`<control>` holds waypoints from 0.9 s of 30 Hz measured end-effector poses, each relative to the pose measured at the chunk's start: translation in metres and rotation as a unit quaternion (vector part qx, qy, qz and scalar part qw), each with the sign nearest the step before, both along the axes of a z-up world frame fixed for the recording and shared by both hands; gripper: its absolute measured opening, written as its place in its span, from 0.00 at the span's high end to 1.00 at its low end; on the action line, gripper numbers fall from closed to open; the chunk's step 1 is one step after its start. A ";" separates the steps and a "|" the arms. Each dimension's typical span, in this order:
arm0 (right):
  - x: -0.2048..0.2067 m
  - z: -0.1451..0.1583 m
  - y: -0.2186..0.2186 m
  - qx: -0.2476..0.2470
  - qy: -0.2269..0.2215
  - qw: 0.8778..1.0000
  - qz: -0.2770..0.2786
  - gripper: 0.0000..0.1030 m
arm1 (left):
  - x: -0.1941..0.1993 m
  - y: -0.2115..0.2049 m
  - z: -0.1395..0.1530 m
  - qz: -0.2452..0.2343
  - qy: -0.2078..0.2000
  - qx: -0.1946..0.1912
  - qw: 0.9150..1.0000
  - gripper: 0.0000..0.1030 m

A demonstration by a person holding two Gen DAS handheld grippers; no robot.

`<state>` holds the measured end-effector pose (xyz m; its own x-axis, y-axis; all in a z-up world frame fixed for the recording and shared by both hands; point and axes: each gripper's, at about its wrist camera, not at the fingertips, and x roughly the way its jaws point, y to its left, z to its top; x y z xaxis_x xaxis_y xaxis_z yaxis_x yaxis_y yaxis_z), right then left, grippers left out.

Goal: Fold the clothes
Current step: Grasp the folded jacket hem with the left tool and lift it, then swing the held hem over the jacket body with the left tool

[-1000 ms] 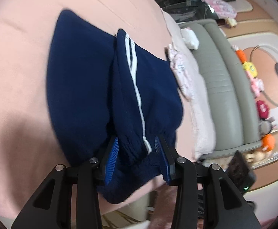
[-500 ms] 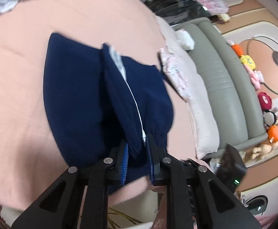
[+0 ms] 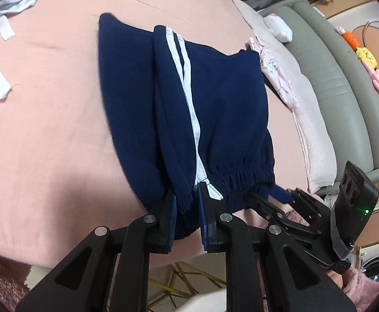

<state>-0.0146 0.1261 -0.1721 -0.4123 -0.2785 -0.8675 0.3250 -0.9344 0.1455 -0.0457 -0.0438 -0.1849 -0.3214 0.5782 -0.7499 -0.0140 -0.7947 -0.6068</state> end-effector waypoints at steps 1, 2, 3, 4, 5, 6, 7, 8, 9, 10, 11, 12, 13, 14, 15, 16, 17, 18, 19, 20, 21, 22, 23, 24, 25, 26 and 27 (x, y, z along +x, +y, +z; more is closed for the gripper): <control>0.001 0.003 0.004 -0.014 -0.004 1.000 0.001 0.58 | 0.000 -0.001 -0.002 -0.001 -0.004 -0.003 1.000 0.85; 0.002 0.011 0.010 -0.035 -0.001 0.999 -0.001 0.58 | 0.001 -0.004 -0.002 0.001 -0.002 0.002 1.000 0.85; 0.002 0.018 0.014 -0.052 0.002 0.999 -0.004 0.58 | 0.002 -0.007 0.000 0.003 0.000 0.006 1.000 0.85; 0.003 0.024 0.018 -0.069 0.006 0.998 -0.006 0.58 | 0.004 -0.008 0.004 0.002 0.007 0.002 1.000 0.85; 0.003 0.031 0.022 -0.085 0.011 0.996 -0.009 0.58 | 0.007 -0.010 0.008 0.002 0.014 -0.001 1.000 0.85; 0.001 0.038 0.025 -0.097 0.023 0.995 -0.015 0.58 | 0.009 -0.012 0.012 0.002 0.021 -0.005 1.000 0.85; -0.001 0.044 0.027 -0.108 0.033 0.993 -0.022 0.58 | 0.011 -0.013 0.016 0.001 0.028 -0.008 1.000 0.84; -0.004 0.046 0.027 -0.116 0.039 0.992 -0.031 0.58 | 0.013 -0.015 0.020 0.001 0.035 -0.012 0.999 0.84; -0.008 0.048 0.027 -0.121 0.043 0.991 -0.039 0.58 | 0.016 -0.016 0.024 0.001 0.042 -0.015 0.999 0.84; -0.012 0.045 0.025 -0.116 0.040 0.991 -0.044 0.58 | 0.017 -0.017 0.027 0.000 0.047 -0.019 0.999 0.84; -0.017 0.038 0.021 -0.103 0.033 0.993 -0.046 0.58 | 0.017 -0.014 0.025 -0.002 0.047 -0.024 0.999 0.84; -0.022 0.029 0.017 -0.081 0.020 0.995 -0.047 0.58 | 0.016 -0.012 0.023 -0.004 0.044 -0.028 0.999 0.85; -0.023 0.019 0.014 -0.060 0.005 0.997 -0.047 0.58 | 0.015 -0.011 0.018 -0.004 0.035 -0.031 0.999 0.85; -0.023 0.012 0.014 -0.048 -0.008 0.997 -0.051 0.58 | 0.015 -0.010 0.014 -0.003 0.026 -0.033 0.999 0.85; -0.023 0.004 0.014 -0.036 -0.021 0.998 -0.055 0.58 | 0.014 -0.011 0.011 -0.003 0.020 -0.031 0.999 0.85; -0.022 -0.001 0.014 -0.028 -0.033 0.997 -0.058 0.58 | 0.014 -0.012 0.008 -0.003 0.015 -0.030 0.999 0.85; -0.021 0.000 0.017 -0.029 -0.037 0.997 -0.061 0.58 | 0.014 -0.013 0.005 -0.002 0.009 -0.028 1.000 0.85; -0.019 0.001 0.020 -0.029 -0.040 0.997 -0.062 0.57 | 0.014 -0.014 0.002 -0.002 0.003 -0.027 1.000 0.84; -0.018 0.003 0.020 -0.022 -0.039 0.997 -0.061 0.57 | 0.014 -0.015 -0.001 -0.002 -0.003 -0.025 1.000 0.82; -0.017 0.004 0.019 -0.018 -0.036 0.998 -0.057 0.57 | 0.013 -0.016 -0.004 -0.002 -0.008 -0.023 1.000 0.82; -0.015 0.005 0.018 -0.013 -0.033 0.998 -0.054 0.57 | 0.012 -0.016 -0.004 -0.003 -0.009 -0.021 1.000 0.81; -0.014 0.007 0.018 -0.013 -0.029 0.998 -0.051 0.57 | 0.012 -0.018 -0.002 -0.004 -0.008 -0.017 1.000 0.78; -0.014 0.010 0.019 -0.024 -0.023 0.998 -0.049 0.57 | 0.011 -0.021 0.000 -0.003 -0.006 -0.015 1.000 0.76; -0.014 0.014 0.020 -0.037 -0.016 0.998 -0.049 0.57 | 0.012 -0.024 0.003 0.000 0.002 -0.017 1.000 0.71; -0.014 0.021 0.023 -0.052 -0.002 0.997 -0.053 0.57 | 0.013 -0.027 0.007 0.005 0.011 -0.018 1.000 0.69; -0.014 0.027 0.025 -0.066 0.010 0.996 -0.057 0.57 | 0.014 -0.030 0.010 0.010 0.021 -0.018 1.000 0.69; -0.016 0.029 0.026 -0.071 0.016 0.996 -0.059 0.57 | 0.015 -0.033 0.014 0.016 0.031 -0.019 0.999 0.69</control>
